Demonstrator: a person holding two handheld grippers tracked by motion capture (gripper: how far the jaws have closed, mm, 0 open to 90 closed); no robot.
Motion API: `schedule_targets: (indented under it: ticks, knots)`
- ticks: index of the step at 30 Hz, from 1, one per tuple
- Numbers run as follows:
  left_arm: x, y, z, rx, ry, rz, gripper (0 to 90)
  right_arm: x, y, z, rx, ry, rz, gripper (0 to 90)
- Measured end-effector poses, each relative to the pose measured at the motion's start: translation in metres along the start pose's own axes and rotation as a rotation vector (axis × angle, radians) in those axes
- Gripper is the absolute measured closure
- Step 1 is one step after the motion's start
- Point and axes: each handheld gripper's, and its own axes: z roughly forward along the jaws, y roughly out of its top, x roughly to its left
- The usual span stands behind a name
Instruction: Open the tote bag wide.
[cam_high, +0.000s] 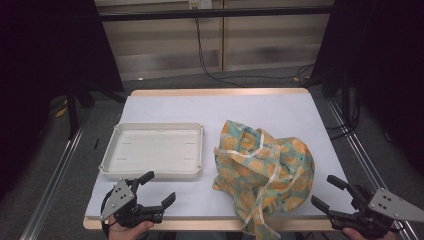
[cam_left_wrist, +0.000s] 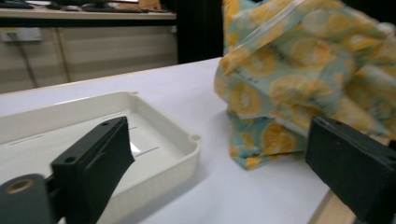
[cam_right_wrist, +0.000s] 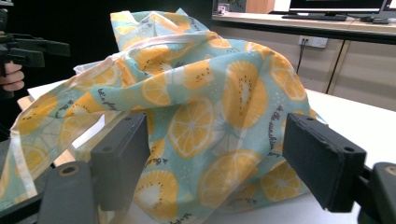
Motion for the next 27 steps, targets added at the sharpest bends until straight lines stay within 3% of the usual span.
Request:
schedule_targets:
  ticks: [1, 7, 16, 18, 21, 27]
  knots:
    - [0.001, 0.000, -0.001, -0.005, 0.007, -0.015, 9.3, -0.001, 0.000, -0.001, -0.001, 0.004, -0.008, 24.4]
    - [0.004, -0.001, -0.001, 0.010, 0.032, -0.014, 12.1, -0.003, 0.002, -0.002, -0.008, 0.008, 0.010, 26.5]
    - [-0.006, 0.002, 0.009, 0.057, 0.010, 0.052, 26.2, -0.003, 0.007, 0.004, 0.002, 0.061, 0.032, 33.9]
    - [-0.009, 0.003, 0.013, 0.066, -0.020, 0.064, 30.2, -0.002, 0.008, 0.006, 0.010, 0.086, 0.036, 37.0]
    - [-0.012, 0.005, 0.021, 0.077, -0.062, 0.099, 37.9, 0.003, 0.014, 0.011, 0.033, 0.117, 0.002, 44.5]
    - [-0.022, 0.010, 0.035, 0.098, -0.137, 0.113, 45.2, 0.009, 0.029, 0.020, 0.034, 0.147, -0.011, 45.7]
